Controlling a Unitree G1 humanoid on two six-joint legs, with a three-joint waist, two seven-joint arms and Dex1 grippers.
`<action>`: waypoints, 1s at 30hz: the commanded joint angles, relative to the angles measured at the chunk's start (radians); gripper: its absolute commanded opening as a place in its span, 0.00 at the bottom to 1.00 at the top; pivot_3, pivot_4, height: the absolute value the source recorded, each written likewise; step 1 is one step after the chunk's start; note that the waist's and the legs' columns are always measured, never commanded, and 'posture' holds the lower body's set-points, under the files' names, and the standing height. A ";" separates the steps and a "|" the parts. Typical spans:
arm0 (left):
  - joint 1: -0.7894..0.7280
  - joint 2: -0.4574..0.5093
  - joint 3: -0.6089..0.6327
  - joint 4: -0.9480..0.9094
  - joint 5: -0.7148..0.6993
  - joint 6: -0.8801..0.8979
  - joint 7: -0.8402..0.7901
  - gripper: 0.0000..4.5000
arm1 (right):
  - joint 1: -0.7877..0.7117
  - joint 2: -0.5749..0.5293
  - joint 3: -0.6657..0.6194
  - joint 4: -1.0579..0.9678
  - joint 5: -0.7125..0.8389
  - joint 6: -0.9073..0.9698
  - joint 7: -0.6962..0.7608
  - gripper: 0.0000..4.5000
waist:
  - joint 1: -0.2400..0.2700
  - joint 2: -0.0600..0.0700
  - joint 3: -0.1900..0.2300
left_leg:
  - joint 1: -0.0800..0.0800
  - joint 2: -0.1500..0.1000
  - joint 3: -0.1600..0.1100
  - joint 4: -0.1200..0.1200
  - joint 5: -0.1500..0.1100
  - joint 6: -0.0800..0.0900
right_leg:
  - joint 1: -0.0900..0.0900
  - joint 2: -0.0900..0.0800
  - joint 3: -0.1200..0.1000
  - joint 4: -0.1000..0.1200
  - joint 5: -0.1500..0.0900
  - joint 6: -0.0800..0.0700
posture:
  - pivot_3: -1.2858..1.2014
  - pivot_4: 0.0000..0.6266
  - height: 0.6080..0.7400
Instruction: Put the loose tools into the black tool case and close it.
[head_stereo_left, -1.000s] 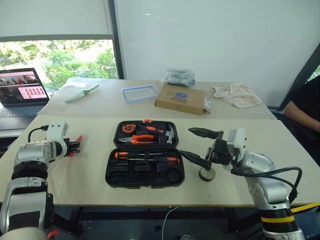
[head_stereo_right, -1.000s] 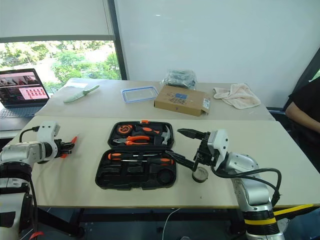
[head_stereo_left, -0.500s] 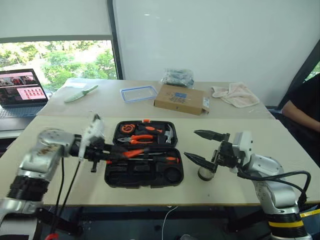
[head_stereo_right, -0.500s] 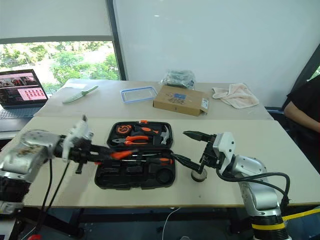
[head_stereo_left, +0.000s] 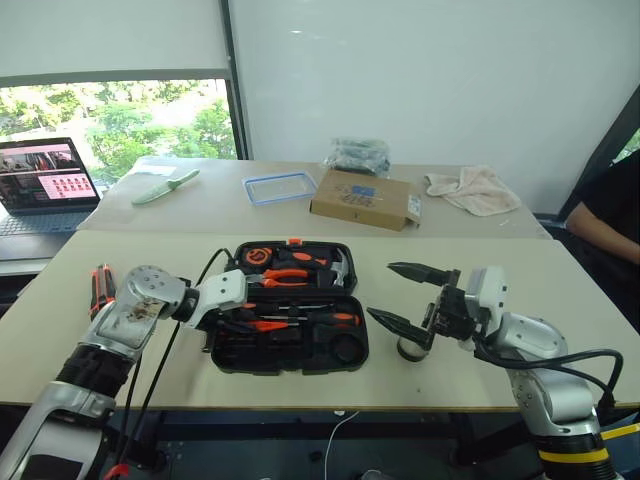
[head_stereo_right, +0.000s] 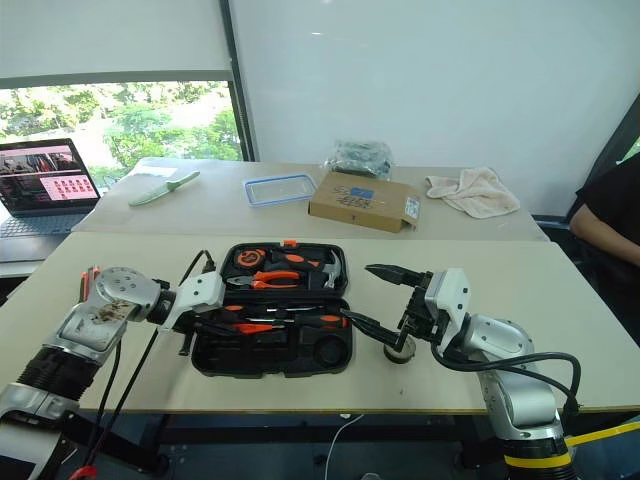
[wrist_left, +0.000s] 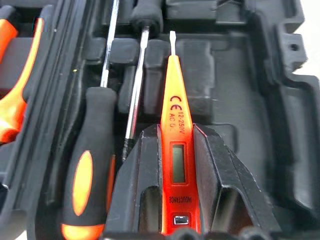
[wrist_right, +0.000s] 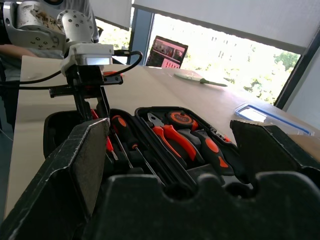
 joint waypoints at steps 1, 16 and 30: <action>-0.022 -0.017 -0.025 0.012 0.050 0.000 0.037 0.14 | -0.005 0.003 -0.006 -0.039 0.022 -0.018 -0.010 1.00 | 0.001 0.000 0.000 | 0.000 0.000 0.000 0.000 0.000 0.000 | 0.000 0.000 0.000 0.000 0.000 0.000 | 0.52 0.24 1.00; 0.001 0.032 -0.077 -0.056 0.102 0.043 -0.039 0.14 | -0.004 0.008 -0.002 -0.031 0.020 -0.027 -0.010 1.00 | -0.010 0.000 0.000 | 0.001 0.001 0.000 0.001 -0.001 0.001 | 0.000 0.001 0.002 0.001 0.000 0.000 | 0.52 0.24 1.00; -0.017 -0.010 0.038 -0.113 -0.029 0.100 -0.042 0.59 | -0.006 0.004 0.005 -0.023 0.025 -0.025 0.005 1.00 | -0.007 0.000 0.000 | 0.001 0.000 0.001 0.002 -0.001 0.002 | 0.000 0.001 0.004 0.001 -0.001 0.002 | 0.52 0.24 1.00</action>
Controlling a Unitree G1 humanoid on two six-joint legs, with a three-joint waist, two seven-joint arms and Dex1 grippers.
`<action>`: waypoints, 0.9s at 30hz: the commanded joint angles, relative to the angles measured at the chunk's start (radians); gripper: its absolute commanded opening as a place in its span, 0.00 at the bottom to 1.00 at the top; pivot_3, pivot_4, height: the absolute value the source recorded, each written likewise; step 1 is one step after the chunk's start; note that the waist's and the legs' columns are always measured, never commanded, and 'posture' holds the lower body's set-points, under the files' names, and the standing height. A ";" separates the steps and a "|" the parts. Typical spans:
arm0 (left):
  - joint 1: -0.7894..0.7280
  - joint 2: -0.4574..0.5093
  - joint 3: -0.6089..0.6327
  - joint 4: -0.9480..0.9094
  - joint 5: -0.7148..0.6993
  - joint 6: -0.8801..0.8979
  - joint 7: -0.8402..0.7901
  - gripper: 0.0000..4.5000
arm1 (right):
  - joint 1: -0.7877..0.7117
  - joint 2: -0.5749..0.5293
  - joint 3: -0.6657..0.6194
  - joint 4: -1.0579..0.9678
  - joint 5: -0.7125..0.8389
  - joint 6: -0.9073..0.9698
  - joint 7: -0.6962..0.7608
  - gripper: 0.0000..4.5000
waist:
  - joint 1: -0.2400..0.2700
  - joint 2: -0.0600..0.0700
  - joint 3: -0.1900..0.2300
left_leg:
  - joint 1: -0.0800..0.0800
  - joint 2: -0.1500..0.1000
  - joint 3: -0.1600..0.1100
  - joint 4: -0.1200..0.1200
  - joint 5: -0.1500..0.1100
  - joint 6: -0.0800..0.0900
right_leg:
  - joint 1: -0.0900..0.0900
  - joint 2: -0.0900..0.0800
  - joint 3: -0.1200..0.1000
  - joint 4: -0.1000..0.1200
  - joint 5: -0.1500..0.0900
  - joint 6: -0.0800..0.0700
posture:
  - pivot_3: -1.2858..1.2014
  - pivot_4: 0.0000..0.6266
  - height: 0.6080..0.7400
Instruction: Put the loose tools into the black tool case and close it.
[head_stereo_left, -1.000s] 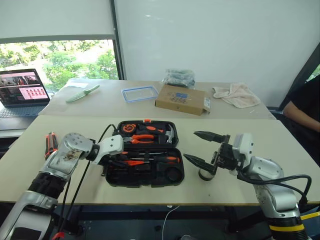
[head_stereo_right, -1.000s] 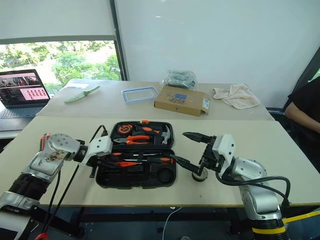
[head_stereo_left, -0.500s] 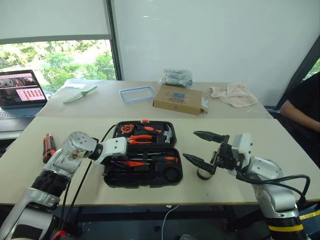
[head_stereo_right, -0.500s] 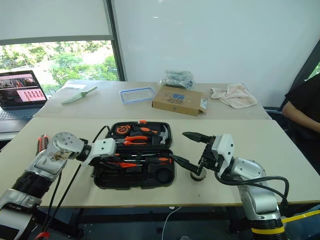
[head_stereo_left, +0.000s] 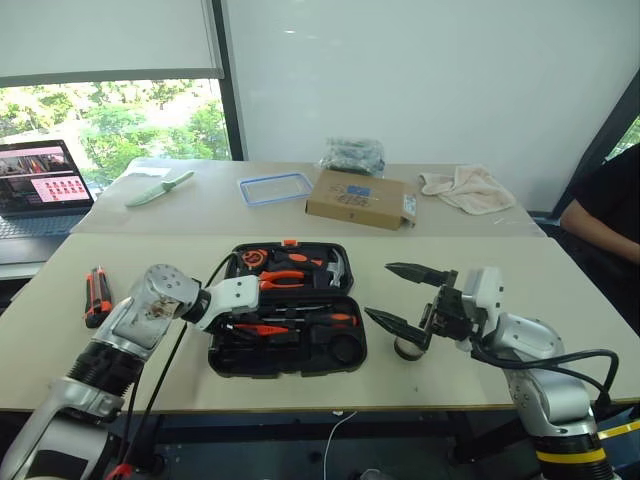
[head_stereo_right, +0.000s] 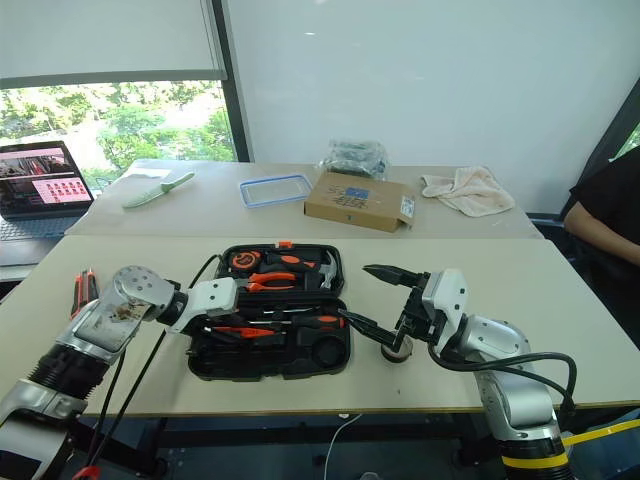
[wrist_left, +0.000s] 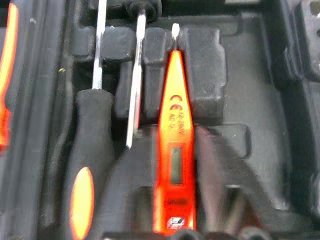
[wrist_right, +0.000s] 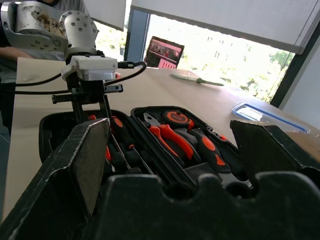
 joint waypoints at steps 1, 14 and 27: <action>-0.022 0.002 0.095 -0.040 -0.115 -0.029 -0.041 0.59 | -0.008 -0.003 -0.007 -0.019 0.026 -0.022 0.013 1.00 | 0.003 0.000 0.000 | -0.001 0.000 0.000 0.001 0.000 0.000 | 0.000 0.000 -0.001 0.000 0.000 0.000 | 0.52 0.24 1.00; 0.062 0.004 0.151 -0.001 -0.146 -0.087 0.007 0.09 | -0.017 0.010 0.008 -0.009 0.019 -0.020 0.012 1.00 | 0.002 0.000 0.000 | -0.001 0.000 -0.001 0.003 0.000 0.000 | 0.000 0.000 -0.001 0.001 0.000 0.000 | 0.52 0.24 1.00; 0.149 -0.010 0.113 0.016 -0.083 -0.082 0.106 0.01 | -0.019 0.003 0.007 -0.008 0.023 -0.013 0.022 1.00 | 0.008 0.000 0.000 | 0.000 0.000 0.000 0.004 0.000 0.000 | 0.001 0.000 0.000 0.002 0.001 0.000 | 0.52 0.24 1.00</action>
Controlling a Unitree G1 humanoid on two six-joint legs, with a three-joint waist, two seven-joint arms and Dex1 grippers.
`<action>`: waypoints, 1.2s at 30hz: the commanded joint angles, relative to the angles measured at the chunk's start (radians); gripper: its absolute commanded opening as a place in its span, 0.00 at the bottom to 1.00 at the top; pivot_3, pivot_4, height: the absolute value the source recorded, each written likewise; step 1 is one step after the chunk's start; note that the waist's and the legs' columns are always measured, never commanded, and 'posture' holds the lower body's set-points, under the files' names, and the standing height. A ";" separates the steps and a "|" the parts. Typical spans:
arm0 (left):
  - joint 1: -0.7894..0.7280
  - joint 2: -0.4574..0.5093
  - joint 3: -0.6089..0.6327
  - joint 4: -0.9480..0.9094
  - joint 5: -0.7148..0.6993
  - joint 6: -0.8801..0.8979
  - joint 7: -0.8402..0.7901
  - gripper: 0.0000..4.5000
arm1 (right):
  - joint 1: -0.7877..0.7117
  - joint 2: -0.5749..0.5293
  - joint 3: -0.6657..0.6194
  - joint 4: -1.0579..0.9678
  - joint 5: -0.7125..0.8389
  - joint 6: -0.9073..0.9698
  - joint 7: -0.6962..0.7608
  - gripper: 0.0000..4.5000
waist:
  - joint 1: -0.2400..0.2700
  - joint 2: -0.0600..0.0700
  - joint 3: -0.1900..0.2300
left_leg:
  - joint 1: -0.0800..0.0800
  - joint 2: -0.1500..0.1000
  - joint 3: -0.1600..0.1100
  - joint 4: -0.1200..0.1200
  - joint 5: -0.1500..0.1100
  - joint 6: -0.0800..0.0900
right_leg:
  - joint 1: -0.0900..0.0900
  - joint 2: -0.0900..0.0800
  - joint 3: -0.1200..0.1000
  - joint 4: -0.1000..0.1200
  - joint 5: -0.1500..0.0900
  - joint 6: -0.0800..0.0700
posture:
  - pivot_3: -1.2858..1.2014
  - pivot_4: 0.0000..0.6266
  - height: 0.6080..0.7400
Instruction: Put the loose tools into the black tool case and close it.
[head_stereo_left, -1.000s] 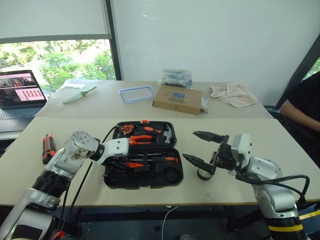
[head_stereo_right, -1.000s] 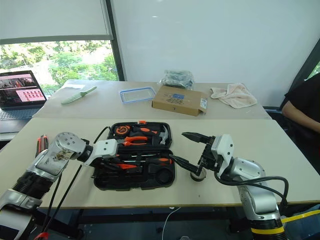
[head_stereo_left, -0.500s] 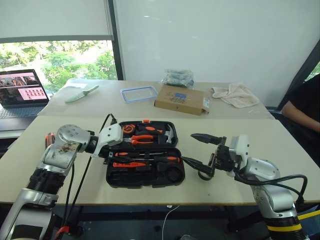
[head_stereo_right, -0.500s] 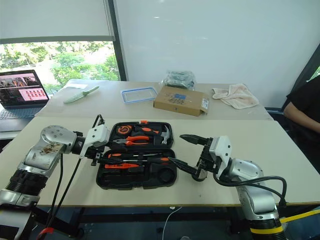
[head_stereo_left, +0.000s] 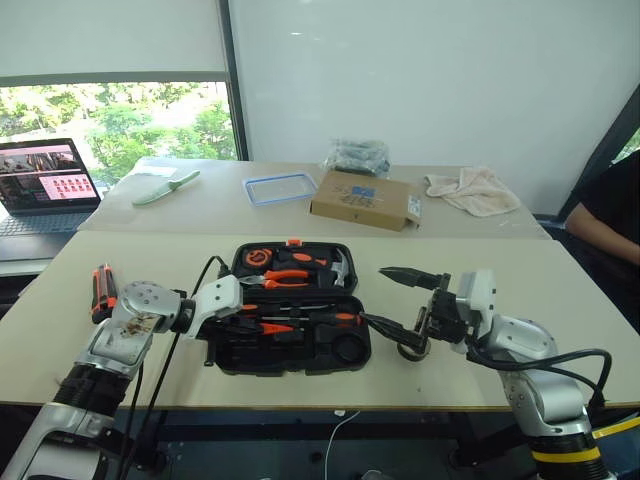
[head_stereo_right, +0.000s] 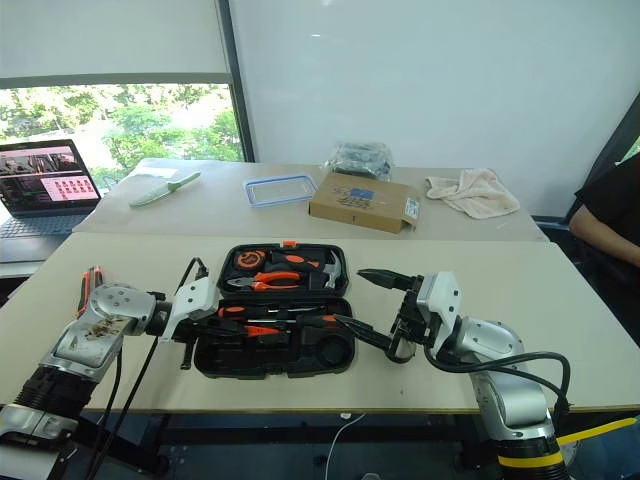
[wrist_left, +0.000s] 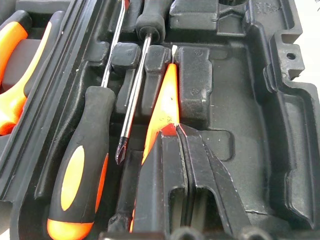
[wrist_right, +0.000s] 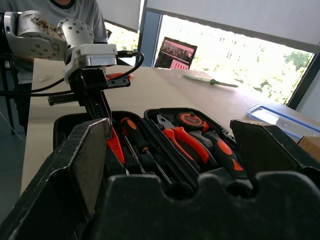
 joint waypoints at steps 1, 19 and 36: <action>0.022 -0.015 -0.010 0.004 0.015 0.053 0.046 0.01 | -0.015 -0.006 -0.012 -0.020 0.024 -0.012 0.002 1.00 | 0.000 0.000 0.000 | 0.001 0.000 0.000 0.000 0.000 0.000 | 0.000 0.000 0.000 0.000 0.000 0.000 | 0.52 0.24 1.00; -0.021 -0.052 0.057 0.069 -0.065 -0.025 0.053 0.01 | -0.005 -0.009 -0.009 -0.025 0.037 0.002 0.011 1.00 | 0.006 0.000 0.000 | 0.001 0.000 0.000 0.001 0.000 0.000 | 0.001 0.000 0.000 0.001 0.001 -0.001 | 0.52 0.24 1.00; -0.006 -0.033 0.052 0.057 -0.061 -0.048 0.042 0.01 | 0.002 -0.009 0.002 -0.021 0.042 0.008 0.019 1.00 | 0.005 0.000 0.000 | 0.000 0.001 0.001 0.000 0.000 0.000 | 0.001 0.000 0.000 -0.001 0.001 0.000 | 0.52 0.24 1.00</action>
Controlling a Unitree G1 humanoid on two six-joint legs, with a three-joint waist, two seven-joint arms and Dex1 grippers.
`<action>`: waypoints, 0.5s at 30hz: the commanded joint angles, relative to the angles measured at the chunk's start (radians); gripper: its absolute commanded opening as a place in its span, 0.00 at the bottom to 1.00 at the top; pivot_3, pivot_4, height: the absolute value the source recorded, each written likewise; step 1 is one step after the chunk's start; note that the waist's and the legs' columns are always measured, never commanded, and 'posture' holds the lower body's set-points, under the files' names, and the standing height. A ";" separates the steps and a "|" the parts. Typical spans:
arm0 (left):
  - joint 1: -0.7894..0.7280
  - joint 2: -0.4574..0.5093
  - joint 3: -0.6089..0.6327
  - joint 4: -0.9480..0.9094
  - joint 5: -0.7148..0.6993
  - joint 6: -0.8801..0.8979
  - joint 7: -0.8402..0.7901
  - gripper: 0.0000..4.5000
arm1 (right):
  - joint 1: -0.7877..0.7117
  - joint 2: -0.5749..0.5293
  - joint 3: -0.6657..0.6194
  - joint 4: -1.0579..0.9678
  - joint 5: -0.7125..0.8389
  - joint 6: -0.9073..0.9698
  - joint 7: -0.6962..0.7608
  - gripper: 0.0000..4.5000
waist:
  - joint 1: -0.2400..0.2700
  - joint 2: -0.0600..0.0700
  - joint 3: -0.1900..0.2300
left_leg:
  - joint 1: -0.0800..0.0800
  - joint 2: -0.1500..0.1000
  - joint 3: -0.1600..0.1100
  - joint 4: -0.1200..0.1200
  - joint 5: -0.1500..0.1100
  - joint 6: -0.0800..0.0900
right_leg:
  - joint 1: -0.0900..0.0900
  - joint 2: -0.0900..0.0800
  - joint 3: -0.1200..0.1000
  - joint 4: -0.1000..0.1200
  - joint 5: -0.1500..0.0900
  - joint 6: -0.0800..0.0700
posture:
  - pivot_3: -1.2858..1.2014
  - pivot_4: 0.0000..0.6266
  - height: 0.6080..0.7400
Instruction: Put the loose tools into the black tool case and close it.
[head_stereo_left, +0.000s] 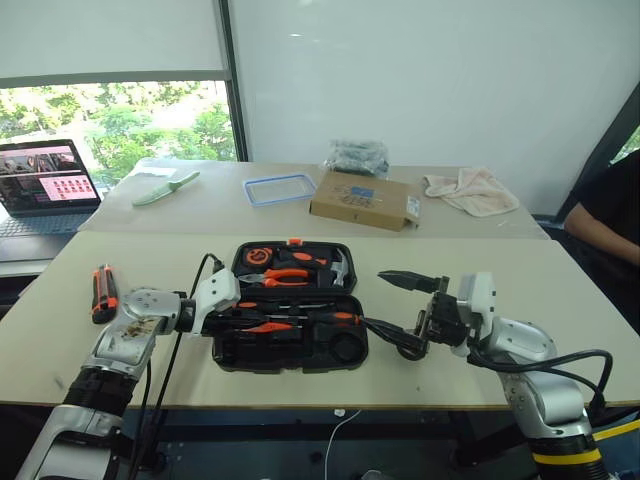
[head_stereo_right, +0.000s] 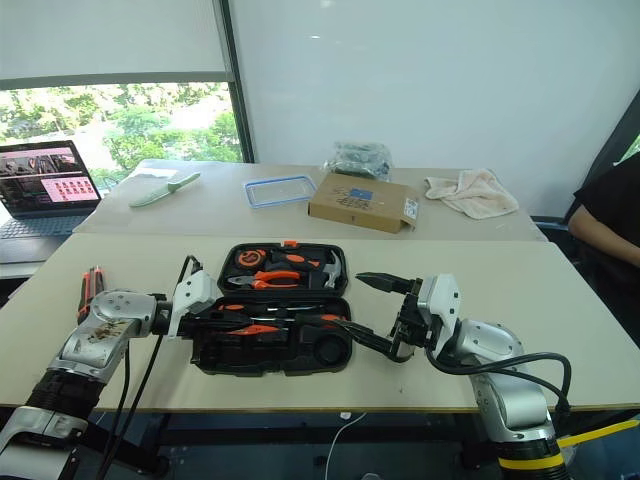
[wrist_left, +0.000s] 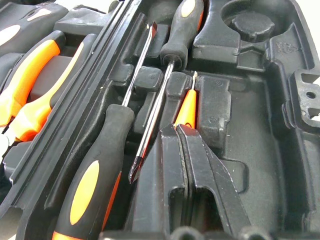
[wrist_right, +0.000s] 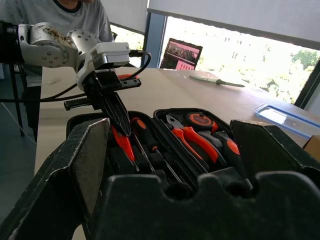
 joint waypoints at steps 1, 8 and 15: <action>0.002 0.022 0.001 -0.023 0.013 -0.013 -0.006 0.01 | -0.008 -0.006 -0.003 -0.021 0.020 0.001 0.001 1.00 | 0.000 0.000 0.000 | 0.000 0.000 0.000 0.000 0.000 0.000 | 0.000 0.000 0.000 0.000 0.000 0.000 | 0.52 0.24 1.00; 0.024 0.023 -0.030 -0.016 0.059 -0.010 0.001 0.01 | -0.007 -0.009 -0.004 -0.023 0.020 0.003 0.001 1.00 | 0.000 0.000 0.000 | 0.000 0.000 0.000 0.000 0.000 0.000 | 0.000 0.000 0.000 0.000 0.000 0.000 | 0.52 0.24 1.00; 0.047 0.016 -0.045 -0.028 0.072 0.056 0.036 0.01 | -0.002 -0.015 -0.010 -0.027 0.025 0.005 0.001 1.00 | 0.000 0.000 0.000 | 0.001 0.000 0.000 0.000 0.000 0.000 | 0.001 0.000 0.000 0.001 0.000 0.000 | 0.52 0.24 1.00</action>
